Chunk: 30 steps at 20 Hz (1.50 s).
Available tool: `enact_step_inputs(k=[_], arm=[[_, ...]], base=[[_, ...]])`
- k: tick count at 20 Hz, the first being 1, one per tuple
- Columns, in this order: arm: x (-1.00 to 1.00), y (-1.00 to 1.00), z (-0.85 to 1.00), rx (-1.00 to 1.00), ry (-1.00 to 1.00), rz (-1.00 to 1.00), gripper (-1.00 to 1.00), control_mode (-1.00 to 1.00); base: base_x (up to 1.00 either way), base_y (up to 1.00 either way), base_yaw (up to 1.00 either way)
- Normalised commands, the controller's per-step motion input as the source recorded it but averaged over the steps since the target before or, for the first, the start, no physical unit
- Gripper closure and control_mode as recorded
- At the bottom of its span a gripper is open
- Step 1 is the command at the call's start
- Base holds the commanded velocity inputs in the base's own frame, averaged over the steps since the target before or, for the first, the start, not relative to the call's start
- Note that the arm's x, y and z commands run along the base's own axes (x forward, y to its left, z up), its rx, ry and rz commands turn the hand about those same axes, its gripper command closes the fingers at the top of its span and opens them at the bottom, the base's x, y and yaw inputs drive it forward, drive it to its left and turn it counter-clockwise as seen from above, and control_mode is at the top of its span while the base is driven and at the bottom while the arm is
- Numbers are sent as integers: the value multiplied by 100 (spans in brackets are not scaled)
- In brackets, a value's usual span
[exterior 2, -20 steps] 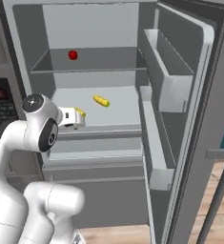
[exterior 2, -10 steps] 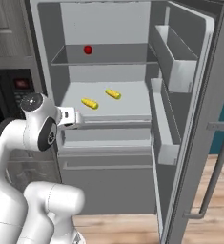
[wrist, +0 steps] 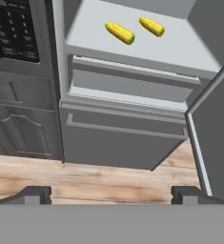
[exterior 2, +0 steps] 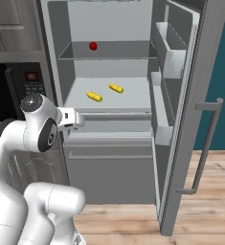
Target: Place the corn in the correct fridge rack based on whether it is a fruit or vegetable. Finally, close the fridge door.
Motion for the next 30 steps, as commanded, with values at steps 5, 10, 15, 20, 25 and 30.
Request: enact_step_inputs(k=[5,10,15,20,25,30], arm=[[0,0,0,0,0,0,-100,-100],[-31,-13,0,1,-1,-4,-100,-100],[-99,-86,0,9,-15,-19,-100,-100],[-100,-99,0,9,-19,-22,-100,-100],[-100,-100,0,12,-8,-25,-100,-100],[-79,-100,0,11,-1,-28,-100,-100]], base=[[0,0,0],[0,0,0],[0,0,0],[0,0,0],[0,0,0],[0,0,0]])
